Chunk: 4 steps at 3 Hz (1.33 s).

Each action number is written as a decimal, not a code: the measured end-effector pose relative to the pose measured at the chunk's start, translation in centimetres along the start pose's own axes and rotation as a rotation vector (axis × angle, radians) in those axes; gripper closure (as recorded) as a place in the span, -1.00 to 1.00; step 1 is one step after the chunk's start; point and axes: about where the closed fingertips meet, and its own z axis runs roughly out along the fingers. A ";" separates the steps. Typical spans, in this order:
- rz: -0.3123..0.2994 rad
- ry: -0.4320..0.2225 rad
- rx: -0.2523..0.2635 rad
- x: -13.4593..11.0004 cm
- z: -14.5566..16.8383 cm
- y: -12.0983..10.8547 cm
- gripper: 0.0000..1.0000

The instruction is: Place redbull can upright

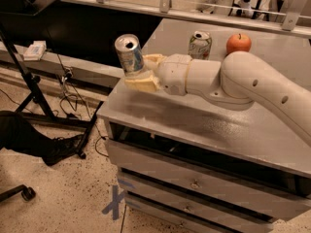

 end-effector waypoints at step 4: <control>-1.105 0.374 -0.294 -2.3 2.6 4.1 1.00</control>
Offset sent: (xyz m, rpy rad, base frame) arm -0.0301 0.0325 0.0094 -1.0612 -0.9839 0.3819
